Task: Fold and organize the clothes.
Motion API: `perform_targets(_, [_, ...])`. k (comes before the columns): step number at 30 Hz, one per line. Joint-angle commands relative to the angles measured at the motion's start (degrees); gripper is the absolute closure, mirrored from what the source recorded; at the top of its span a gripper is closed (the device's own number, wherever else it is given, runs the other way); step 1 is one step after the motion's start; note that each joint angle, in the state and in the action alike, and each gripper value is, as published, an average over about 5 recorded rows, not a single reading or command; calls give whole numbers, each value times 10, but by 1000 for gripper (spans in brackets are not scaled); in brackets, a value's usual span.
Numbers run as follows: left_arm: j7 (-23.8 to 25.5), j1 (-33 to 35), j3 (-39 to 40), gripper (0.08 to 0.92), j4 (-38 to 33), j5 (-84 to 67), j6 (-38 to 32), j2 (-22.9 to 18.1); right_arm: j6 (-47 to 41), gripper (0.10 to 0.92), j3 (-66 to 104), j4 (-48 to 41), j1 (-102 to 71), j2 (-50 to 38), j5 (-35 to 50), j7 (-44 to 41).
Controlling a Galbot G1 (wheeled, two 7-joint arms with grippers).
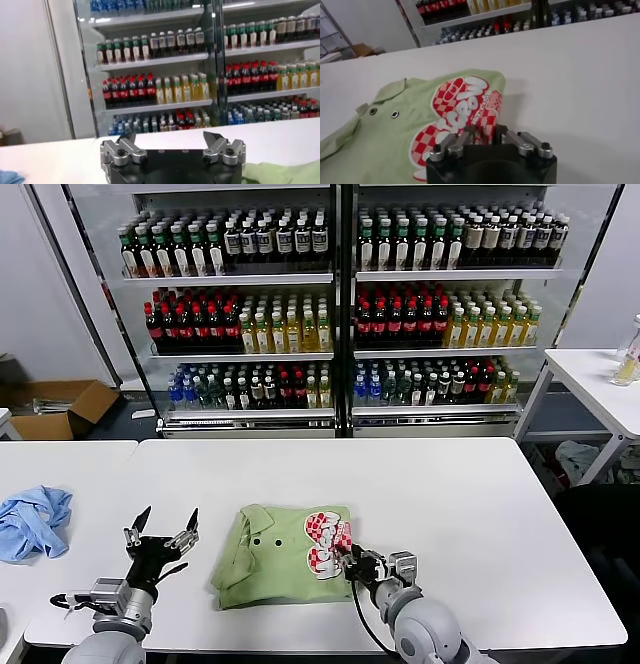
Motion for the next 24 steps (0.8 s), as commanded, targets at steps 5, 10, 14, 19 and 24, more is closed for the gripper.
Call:
perform_targets(5, [8, -6, 0, 177, 26, 14, -45, 6, -9, 847, 66, 73, 46, -41, -30, 8])
perform_targets(10, [22, -10, 14, 177, 40, 38, -86, 2, -11, 919, 111, 66, 17, -84, -43, -19])
perform_targets(14, [30, -14, 27, 177, 48, 61, -114, -2, -10, 919, 124, 34, -4, -91, -66, -36])
perform_targets(19, [35, -15, 45, 177, 49, 80, -128, -7, -4, 919, 119, 8, -16, -75, -97, -44])
perform_targets(24, [34, -16, 49, 177, 44, 113, -145, -9, 15, 887, 128, 33, -34, -76, -115, -58])
